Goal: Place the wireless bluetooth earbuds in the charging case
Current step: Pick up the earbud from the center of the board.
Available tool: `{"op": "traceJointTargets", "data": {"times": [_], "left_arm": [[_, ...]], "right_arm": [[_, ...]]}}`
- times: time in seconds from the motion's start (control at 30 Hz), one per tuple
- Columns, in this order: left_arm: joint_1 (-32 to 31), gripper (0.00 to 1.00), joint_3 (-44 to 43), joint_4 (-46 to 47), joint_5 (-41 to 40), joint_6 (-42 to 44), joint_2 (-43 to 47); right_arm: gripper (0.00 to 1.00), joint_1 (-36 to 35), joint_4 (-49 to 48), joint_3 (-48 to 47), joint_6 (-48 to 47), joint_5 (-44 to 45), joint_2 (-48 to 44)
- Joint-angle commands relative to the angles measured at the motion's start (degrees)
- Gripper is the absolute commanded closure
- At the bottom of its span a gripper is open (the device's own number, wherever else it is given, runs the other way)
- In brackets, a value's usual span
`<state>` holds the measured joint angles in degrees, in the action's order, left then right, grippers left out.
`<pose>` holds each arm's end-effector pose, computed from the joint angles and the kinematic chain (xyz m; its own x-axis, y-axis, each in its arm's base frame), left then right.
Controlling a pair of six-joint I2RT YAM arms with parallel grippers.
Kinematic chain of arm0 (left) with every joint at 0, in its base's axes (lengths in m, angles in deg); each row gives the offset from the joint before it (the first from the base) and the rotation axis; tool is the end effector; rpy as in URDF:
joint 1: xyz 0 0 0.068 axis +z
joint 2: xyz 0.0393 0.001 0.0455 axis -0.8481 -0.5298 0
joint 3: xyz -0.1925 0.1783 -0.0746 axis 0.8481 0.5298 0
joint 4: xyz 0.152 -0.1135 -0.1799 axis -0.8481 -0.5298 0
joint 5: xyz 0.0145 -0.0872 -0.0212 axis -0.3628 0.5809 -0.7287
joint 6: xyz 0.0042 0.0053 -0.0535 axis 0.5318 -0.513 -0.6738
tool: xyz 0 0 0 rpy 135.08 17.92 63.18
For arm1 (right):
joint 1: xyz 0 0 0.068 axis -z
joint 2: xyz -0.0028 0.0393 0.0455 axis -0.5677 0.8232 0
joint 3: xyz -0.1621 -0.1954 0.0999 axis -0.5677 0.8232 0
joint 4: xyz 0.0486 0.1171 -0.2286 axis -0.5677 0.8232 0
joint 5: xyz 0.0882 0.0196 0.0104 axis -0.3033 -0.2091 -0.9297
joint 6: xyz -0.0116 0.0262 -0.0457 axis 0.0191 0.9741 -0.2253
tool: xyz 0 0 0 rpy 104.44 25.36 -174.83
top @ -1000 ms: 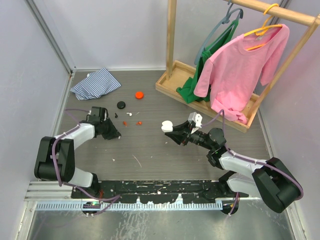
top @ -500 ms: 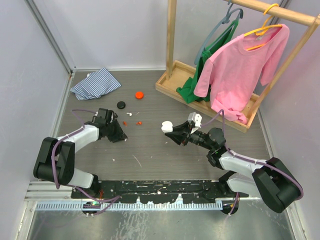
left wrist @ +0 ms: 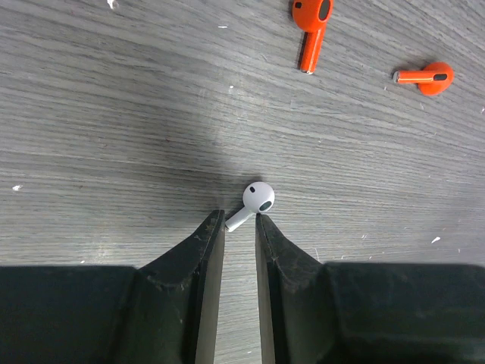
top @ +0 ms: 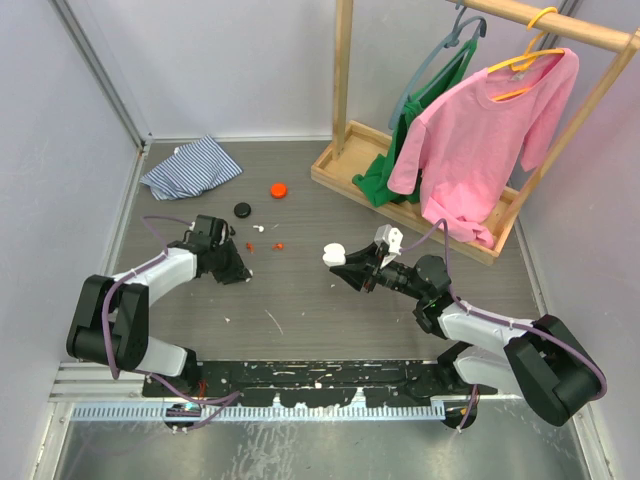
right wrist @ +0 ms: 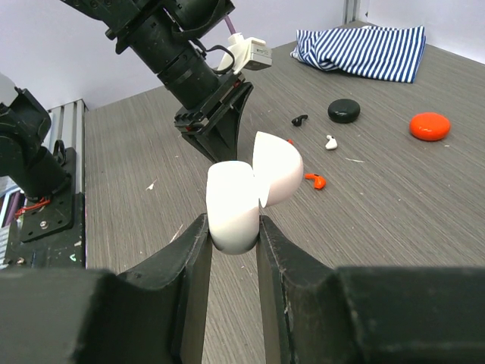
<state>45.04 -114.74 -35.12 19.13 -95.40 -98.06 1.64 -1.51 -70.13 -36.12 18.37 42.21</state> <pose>0.2466 -0.0624 0.1570 -0.8476 -0.4508 -0.2800 -0.3209 0.8556 -0.4061 0.1653 0.1308 0.2136 -0.0530 0.1442 -0.9881 -0.9208 0.3759 0.1042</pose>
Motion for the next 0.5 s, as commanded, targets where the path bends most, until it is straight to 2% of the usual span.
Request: {"op": "traceJointTargets", "data": {"times": [0.0,0.47], "left_arm": [[1.6,0.76,-1.3,1.8,2.5,0.2,0.1],[5.0,0.76,-1.4,3.9,6.5,-0.2,-0.6]], "right_arm": [[0.99,-0.3,-2.4,-1.7,-1.0,0.4,-0.9],[0.99,-0.3,-2.0,-2.1,-0.9,0.1,-0.5]]}}
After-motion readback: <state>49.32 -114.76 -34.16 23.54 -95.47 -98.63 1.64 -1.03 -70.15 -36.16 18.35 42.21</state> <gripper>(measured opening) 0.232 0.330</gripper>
